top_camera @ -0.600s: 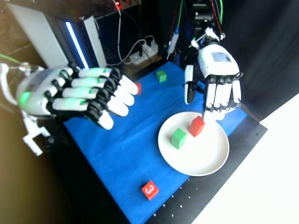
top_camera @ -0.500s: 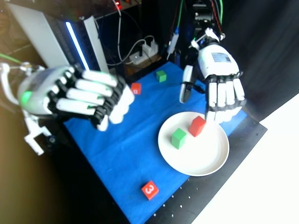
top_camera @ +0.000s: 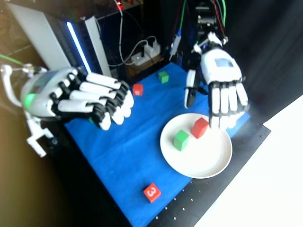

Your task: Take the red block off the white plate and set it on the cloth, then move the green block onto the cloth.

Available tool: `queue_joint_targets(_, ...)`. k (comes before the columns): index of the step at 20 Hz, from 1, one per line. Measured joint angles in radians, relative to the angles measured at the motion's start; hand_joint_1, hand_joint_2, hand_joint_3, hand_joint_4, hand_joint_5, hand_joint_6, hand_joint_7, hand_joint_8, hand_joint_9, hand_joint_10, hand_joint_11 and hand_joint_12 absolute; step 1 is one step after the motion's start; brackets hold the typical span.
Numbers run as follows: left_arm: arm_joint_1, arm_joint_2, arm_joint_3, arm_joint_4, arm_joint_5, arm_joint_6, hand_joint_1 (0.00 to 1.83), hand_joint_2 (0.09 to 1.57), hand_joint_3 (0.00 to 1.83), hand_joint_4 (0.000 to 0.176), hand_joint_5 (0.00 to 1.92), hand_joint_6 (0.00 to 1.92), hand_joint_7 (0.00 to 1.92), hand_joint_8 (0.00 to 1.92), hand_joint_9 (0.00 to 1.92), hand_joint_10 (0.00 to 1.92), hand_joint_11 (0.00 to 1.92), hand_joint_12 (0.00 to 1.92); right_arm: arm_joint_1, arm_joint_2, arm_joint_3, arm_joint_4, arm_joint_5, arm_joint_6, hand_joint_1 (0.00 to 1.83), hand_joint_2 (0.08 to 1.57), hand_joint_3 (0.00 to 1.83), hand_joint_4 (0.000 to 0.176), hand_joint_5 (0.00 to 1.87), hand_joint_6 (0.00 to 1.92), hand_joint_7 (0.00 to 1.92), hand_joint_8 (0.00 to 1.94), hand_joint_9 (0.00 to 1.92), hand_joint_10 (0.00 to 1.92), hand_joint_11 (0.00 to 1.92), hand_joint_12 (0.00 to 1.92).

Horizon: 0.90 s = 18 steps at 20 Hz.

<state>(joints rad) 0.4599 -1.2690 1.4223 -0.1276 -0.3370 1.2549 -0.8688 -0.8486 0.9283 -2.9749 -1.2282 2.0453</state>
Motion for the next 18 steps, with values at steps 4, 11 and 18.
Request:
queue_joint_targets(4, -0.006, -0.05, 0.059, -0.004, 0.069, 0.0, 1.03, 0.89, 0.0, 0.0, 0.51, 0.02, 0.48, 0.01, 0.2, 0.77, 0.0, 1.59, 0.0, -0.003, 0.005, 0.002, 0.0, 0.0, 1.17, 0.61, 0.8, 0.0, 0.37, 1.31, 0.34, 1.37, 0.25, 1.56, 0.15, 1.92)
queue_joint_targets(11, -0.006, -0.096, 0.119, -0.023, 0.121, 0.001, 1.04, 0.9, 0.0, 0.0, 0.55, 0.03, 0.53, 0.03, 0.21, 1.04, 0.11, 1.64, 0.0, -0.003, 0.006, 0.008, 0.0, 0.0, 1.17, 0.66, 0.74, 0.0, 0.34, 1.28, 0.31, 1.28, 0.23, 1.51, 0.24, 1.92)
queue_joint_targets(18, 0.001, -0.136, 0.182, -0.06, 0.154, 0.001, 1.03, 0.97, 0.02, 0.0, 0.62, 0.07, 0.62, 0.09, 0.27, 1.02, 0.06, 1.63, 0.0, -0.003, 0.006, 0.011, 0.0, 0.0, 1.18, 0.67, 0.72, 0.0, 0.35, 1.29, 0.31, 1.26, 0.21, 1.52, 0.21, 1.92)
